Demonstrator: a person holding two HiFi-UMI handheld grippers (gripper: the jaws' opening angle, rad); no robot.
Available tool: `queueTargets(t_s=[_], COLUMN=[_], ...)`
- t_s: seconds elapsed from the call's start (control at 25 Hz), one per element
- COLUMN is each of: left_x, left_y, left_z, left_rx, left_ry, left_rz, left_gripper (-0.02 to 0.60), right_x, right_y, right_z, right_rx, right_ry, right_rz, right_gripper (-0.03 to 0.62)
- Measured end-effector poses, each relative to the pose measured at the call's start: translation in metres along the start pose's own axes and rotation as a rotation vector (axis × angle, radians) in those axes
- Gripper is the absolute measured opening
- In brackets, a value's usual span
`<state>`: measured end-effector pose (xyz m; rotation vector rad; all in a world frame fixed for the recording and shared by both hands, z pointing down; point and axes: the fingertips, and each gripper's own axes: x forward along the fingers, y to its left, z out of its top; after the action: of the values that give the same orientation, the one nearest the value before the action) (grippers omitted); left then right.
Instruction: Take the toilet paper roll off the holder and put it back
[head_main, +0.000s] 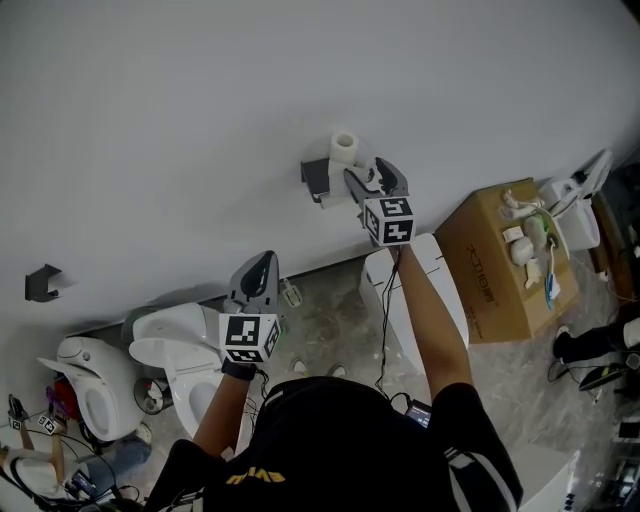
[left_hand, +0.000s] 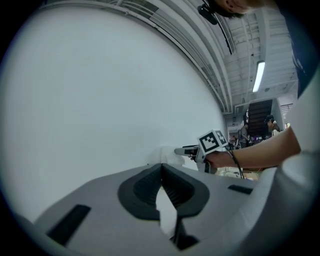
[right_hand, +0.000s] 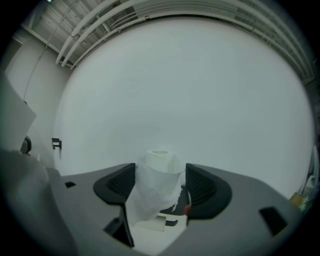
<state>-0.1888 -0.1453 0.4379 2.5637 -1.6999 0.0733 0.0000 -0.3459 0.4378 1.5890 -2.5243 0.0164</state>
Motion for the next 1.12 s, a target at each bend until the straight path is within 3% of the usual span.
queueTargets(t_s=[0.52,0.84,1.12], left_x=[0.004,0.002,0.005], left_y=[-0.020,-0.017,-0.016], left_z=[0.017,0.021,0.017], left_rx=[0.003,-0.005,0.031], left_ry=[-0.018,-0.022,-0.001], left_rz=[-0.081,-0.071,-0.085], left_gripper=[0.011,0.011,0.011], right_x=[-0.108,-0.172,-0.209], right_y=[0.024,0.030,0.022], right_z=[0.028,0.027,0.037], right_rx=[-0.026,0.063,0.063], right_ry=[-0.067,-0.064,-0.106], right_rz=[0.027,0.019,-0.065], right_gripper=[0.307,0.298,0.279])
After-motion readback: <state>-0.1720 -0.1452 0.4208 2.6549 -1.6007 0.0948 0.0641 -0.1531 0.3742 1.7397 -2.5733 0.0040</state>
